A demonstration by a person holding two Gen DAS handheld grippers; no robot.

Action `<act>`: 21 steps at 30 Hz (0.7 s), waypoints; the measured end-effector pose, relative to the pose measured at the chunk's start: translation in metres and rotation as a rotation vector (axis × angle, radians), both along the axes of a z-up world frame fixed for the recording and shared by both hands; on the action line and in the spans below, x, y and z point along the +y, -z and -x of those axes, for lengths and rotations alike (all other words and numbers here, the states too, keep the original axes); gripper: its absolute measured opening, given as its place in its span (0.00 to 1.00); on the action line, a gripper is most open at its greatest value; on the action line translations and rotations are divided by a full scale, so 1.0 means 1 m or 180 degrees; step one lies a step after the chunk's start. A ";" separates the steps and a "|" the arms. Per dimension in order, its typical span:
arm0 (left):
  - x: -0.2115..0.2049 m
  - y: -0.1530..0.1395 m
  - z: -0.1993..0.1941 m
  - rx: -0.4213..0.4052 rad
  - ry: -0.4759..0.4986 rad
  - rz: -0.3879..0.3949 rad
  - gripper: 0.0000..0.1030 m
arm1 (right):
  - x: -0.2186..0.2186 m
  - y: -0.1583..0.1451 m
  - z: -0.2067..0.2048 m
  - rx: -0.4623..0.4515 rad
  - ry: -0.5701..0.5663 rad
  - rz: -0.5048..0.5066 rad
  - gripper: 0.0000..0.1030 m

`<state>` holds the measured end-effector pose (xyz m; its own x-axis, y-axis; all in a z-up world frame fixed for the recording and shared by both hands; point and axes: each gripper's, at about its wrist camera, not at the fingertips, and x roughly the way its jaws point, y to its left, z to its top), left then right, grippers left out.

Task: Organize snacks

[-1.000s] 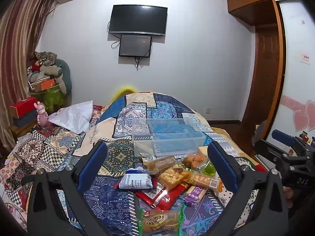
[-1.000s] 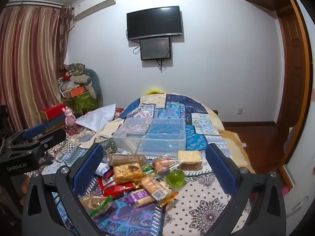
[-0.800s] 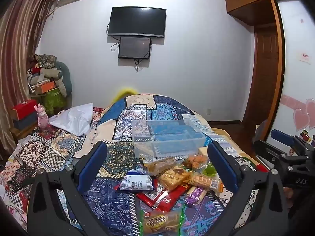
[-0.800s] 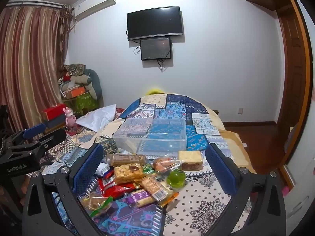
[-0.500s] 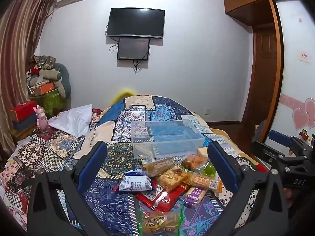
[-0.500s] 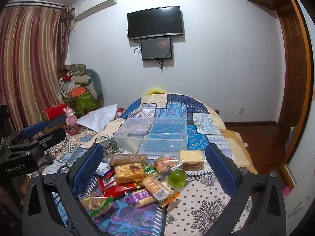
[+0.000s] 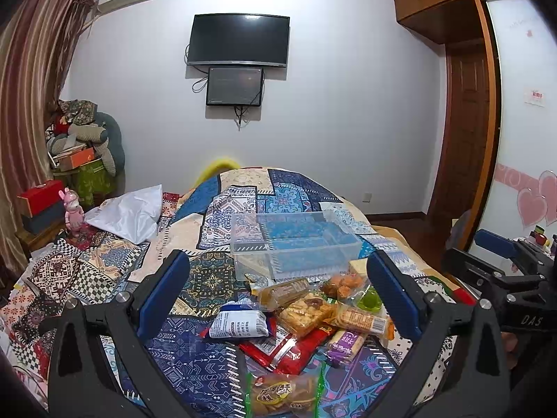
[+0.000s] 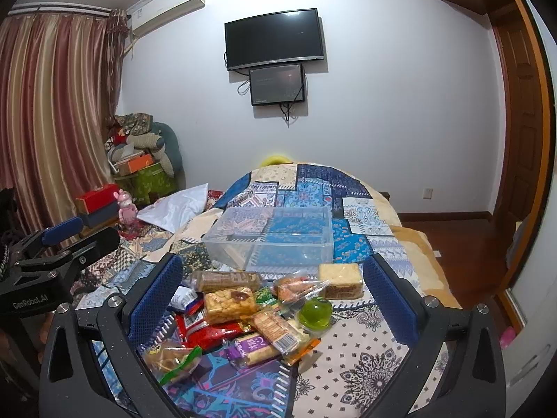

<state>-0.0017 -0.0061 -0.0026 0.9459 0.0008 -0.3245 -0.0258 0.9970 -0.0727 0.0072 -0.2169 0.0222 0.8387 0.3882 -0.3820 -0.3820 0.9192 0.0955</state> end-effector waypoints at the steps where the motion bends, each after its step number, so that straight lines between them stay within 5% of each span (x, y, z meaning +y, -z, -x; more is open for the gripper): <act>1: 0.000 0.000 0.000 0.0003 0.0001 0.0005 1.00 | 0.000 0.000 0.000 -0.0001 -0.0002 -0.0001 1.00; 21: 0.002 0.004 -0.002 0.0043 -0.0004 0.0063 1.00 | 0.001 -0.004 0.002 0.0007 -0.0023 -0.0037 1.00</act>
<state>0.0007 -0.0038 -0.0064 0.9415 -0.0047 -0.3371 -0.0280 0.9954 -0.0922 0.0051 -0.2163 0.0260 0.8350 0.3986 -0.3793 -0.3884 0.9153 0.1068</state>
